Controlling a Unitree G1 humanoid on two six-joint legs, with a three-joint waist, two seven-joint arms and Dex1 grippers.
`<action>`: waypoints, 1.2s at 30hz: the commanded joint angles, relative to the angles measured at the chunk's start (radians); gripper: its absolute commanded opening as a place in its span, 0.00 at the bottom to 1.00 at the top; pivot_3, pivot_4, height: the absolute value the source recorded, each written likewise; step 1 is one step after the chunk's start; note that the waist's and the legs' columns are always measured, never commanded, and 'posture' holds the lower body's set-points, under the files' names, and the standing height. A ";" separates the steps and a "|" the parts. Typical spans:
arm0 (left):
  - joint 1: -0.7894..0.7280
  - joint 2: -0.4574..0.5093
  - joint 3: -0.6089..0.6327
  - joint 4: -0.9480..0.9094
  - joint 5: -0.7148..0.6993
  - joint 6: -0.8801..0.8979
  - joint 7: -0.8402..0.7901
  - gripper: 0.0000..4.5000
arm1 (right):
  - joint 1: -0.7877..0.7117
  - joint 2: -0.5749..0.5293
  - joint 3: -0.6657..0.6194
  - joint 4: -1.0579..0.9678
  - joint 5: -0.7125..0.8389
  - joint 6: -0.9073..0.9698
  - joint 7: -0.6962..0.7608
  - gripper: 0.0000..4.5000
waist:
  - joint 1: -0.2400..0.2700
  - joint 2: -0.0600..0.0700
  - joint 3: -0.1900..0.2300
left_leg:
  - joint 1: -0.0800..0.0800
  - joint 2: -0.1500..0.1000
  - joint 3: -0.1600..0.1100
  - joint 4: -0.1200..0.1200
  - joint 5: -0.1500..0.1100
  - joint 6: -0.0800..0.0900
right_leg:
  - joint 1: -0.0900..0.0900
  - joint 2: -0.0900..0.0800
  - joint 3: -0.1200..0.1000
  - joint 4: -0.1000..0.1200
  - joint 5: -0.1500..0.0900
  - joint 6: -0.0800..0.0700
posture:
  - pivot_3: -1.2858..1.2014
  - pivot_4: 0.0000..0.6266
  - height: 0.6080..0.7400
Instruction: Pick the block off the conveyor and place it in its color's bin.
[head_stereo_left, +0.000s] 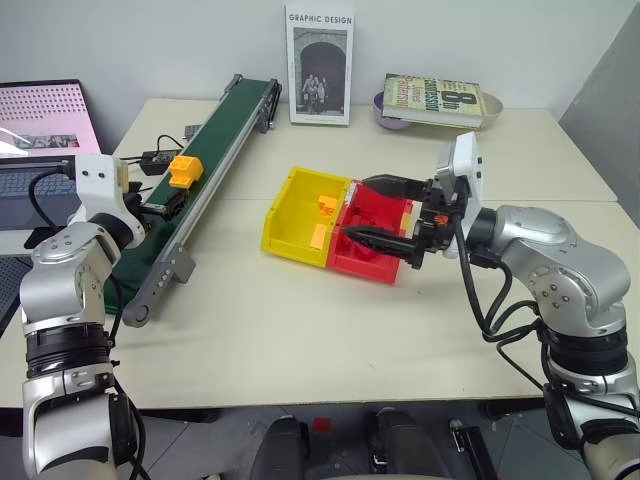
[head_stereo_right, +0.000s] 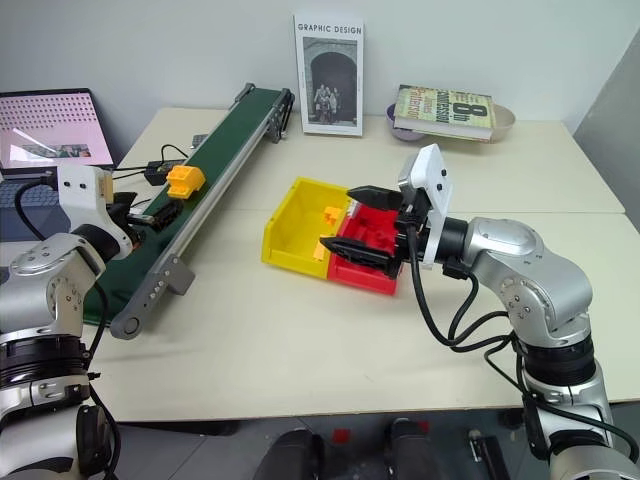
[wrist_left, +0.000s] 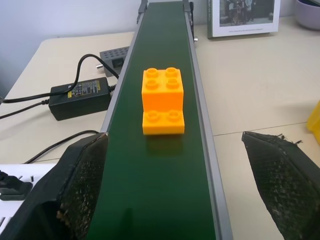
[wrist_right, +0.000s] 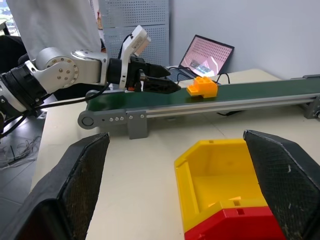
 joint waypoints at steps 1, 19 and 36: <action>-0.026 0.027 0.014 0.009 0.015 -0.018 0.018 0.99 | -0.017 -0.019 -0.019 -0.034 0.022 0.004 0.003 1.00 | 0.000 0.000 0.000 | 0.000 0.000 0.000 0.000 0.000 0.000 | 0.000 0.000 0.000 0.000 0.000 0.000 | 0.52 0.24 1.00; 0.089 0.061 0.054 -0.129 -0.020 0.113 -0.012 0.49 | -0.043 0.013 -0.003 -0.028 0.031 0.004 -0.009 1.00 | -0.001 0.000 0.000 | 0.000 0.001 0.000 0.000 0.000 0.000 | 0.000 0.000 0.000 0.000 0.000 0.000 | 0.52 0.24 1.00; -0.043 0.015 -0.037 -0.360 -0.148 0.283 -0.067 0.34 | 0.025 -0.042 -0.046 -0.106 0.009 0.040 -0.074 1.00 | 0.011 0.000 0.000 | 0.000 0.000 0.000 0.000 0.000 0.000 | 0.000 -0.001 0.000 0.000 0.000 0.000 | 0.52 0.24 1.00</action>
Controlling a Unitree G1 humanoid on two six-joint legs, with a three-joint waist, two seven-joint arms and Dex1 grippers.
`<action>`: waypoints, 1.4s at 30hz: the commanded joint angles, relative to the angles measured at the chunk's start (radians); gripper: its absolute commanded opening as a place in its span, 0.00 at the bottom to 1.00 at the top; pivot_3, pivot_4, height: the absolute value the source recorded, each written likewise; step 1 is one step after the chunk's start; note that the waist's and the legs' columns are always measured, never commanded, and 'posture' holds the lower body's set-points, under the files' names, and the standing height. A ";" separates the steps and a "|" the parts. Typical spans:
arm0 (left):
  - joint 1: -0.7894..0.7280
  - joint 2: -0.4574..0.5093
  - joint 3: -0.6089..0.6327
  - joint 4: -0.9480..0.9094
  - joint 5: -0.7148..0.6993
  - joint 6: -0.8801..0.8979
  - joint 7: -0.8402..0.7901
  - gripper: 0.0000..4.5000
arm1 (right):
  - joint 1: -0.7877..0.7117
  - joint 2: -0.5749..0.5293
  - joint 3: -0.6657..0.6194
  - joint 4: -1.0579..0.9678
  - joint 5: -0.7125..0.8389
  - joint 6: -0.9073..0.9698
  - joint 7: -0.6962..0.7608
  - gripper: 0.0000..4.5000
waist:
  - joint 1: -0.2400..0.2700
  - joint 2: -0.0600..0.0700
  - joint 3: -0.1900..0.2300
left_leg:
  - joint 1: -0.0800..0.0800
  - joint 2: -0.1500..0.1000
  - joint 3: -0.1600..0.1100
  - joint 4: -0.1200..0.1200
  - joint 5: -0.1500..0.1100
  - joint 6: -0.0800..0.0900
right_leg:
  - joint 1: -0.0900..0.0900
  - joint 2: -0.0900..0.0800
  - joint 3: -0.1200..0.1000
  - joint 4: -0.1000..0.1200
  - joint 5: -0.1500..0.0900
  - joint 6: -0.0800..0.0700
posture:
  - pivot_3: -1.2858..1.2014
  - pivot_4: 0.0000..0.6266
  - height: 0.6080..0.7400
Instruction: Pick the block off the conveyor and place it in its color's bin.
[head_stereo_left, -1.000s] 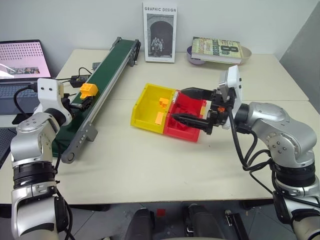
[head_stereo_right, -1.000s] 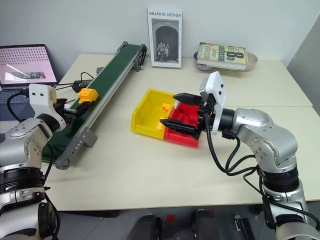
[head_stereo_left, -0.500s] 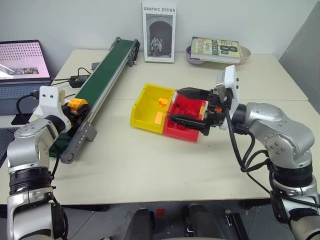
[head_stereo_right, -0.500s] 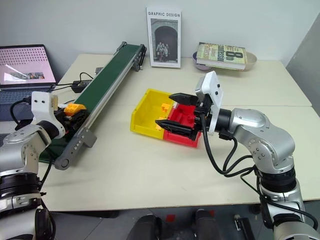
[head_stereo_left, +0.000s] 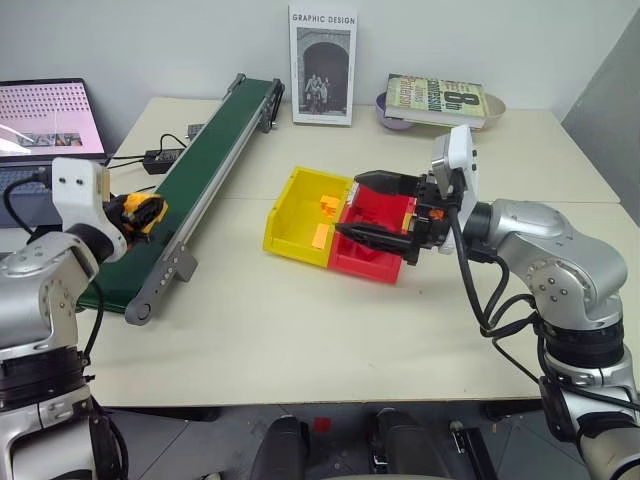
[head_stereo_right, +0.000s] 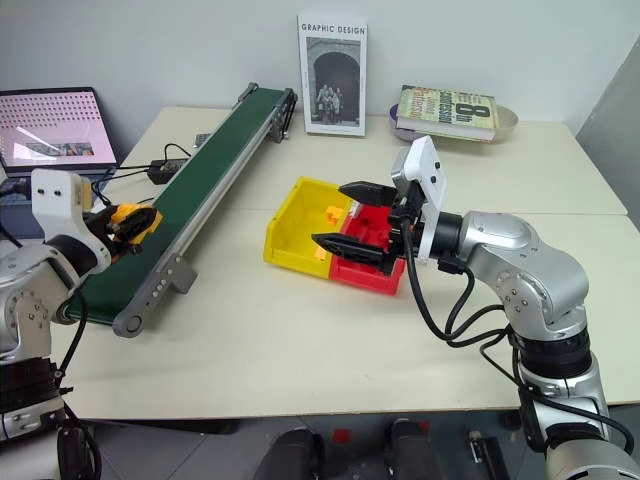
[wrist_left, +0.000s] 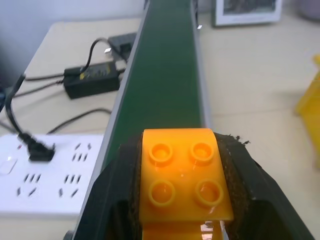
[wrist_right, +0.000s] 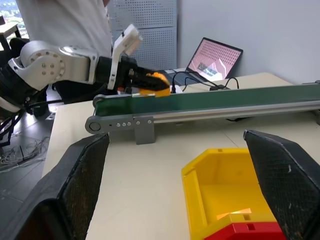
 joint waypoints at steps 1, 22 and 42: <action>-0.124 -0.030 -0.134 -0.073 -0.062 0.015 -0.096 0.34 | 0.051 -0.060 -0.058 -0.107 -0.006 0.028 -0.066 1.00 | 0.010 -0.001 0.000 | -0.001 -0.001 -0.002 0.000 0.000 0.000 | 0.001 0.000 -0.001 0.000 0.000 0.000 | 0.52 0.24 1.00; -0.584 -0.323 -0.516 0.667 0.187 -0.501 -0.361 0.34 | 0.285 -0.128 -0.264 -0.423 0.026 0.250 -0.416 1.00 | -0.019 0.000 0.000 | -0.001 -0.001 0.000 0.000 0.000 0.000 | -0.001 0.009 0.003 0.000 -0.001 -0.001 | 0.52 0.24 1.00; -0.442 -0.288 -0.450 0.532 0.214 -0.449 -0.304 0.92 | 0.140 -0.126 -0.158 -0.329 0.171 0.218 -0.327 1.00 | -0.019 0.000 0.000 | -0.001 -0.001 0.000 0.001 0.000 0.000 | -0.001 0.004 0.001 -0.001 -0.001 0.000 | 0.52 0.24 1.00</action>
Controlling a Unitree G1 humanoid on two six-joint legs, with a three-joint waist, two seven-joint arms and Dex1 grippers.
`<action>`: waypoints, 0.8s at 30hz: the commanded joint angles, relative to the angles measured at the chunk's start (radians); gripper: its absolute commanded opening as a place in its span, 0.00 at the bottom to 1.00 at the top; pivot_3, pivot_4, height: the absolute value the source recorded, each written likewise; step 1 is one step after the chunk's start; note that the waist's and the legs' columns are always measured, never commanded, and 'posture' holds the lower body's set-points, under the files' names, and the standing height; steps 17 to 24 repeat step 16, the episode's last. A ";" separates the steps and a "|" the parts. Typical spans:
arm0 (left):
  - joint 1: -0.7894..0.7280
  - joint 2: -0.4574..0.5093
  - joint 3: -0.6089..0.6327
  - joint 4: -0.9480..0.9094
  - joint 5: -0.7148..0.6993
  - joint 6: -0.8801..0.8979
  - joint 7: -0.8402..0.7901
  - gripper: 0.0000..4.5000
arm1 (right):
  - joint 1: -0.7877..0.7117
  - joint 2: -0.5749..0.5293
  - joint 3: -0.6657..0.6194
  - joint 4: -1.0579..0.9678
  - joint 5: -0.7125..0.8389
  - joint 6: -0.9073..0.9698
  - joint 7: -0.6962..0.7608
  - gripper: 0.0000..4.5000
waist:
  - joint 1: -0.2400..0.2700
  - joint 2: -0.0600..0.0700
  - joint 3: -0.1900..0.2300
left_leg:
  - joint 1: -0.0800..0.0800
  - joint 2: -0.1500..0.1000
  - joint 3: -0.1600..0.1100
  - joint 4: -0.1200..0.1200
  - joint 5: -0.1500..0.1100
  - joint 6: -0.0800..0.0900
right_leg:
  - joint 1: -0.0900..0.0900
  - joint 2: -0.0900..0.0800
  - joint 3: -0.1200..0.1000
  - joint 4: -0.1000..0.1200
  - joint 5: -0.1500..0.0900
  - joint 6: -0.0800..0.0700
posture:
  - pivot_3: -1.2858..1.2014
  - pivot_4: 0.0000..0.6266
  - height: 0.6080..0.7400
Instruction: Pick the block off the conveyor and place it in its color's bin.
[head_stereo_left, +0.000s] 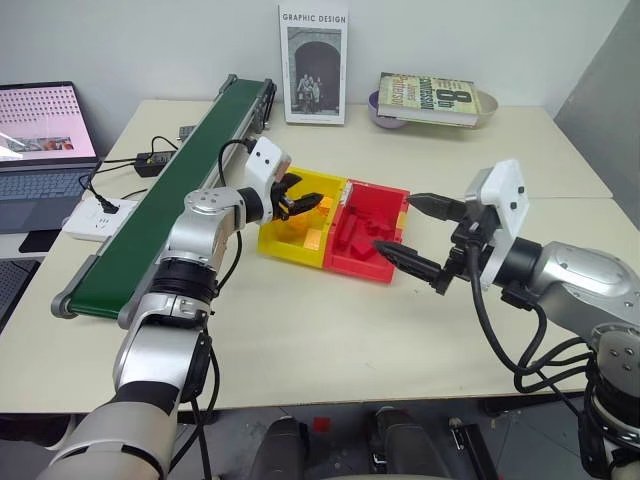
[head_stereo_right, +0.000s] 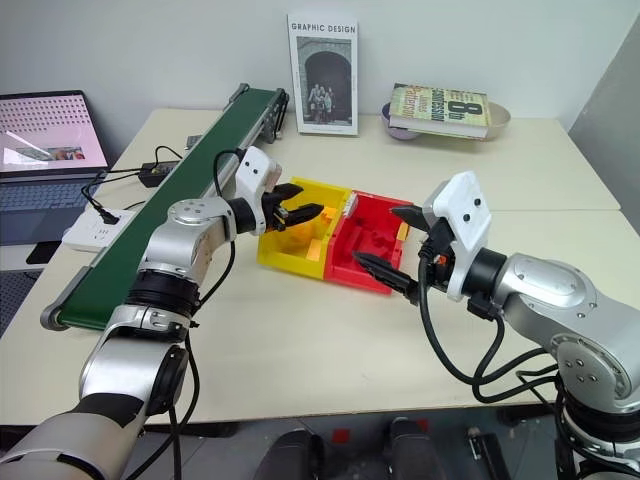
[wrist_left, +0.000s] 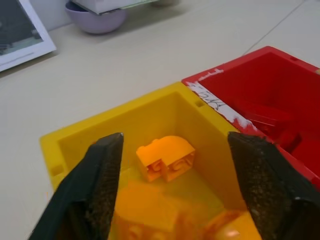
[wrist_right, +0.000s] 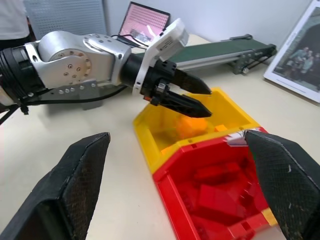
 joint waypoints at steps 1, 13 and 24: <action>0.005 0.022 0.044 -0.084 -0.012 0.020 0.014 0.97 | -0.038 -0.012 0.008 0.027 0.000 -0.038 0.022 1.00 | 0.000 0.000 0.000 | 0.000 0.000 0.000 0.000 0.000 0.000 | 0.000 0.000 0.000 0.000 0.000 0.000 | 0.52 0.24 1.00; 0.262 0.288 0.222 -0.531 -0.103 0.291 -0.001 1.00 | -0.057 -0.084 0.088 0.245 -0.203 -0.227 0.127 1.00 | -0.011 0.000 0.000 | 0.001 0.003 0.001 -0.001 0.000 0.000 | -0.001 0.000 0.001 0.001 0.000 0.000 | 0.52 0.24 1.00; 0.319 0.302 0.289 -0.605 -0.123 0.340 0.062 1.00 | -0.040 -0.060 0.086 0.320 -0.299 -0.291 0.071 1.00 | -0.008 0.000 0.000 | 0.001 0.002 0.000 0.000 0.000 0.000 | 0.000 0.000 0.000 0.001 0.000 0.000 | 0.52 0.24 1.00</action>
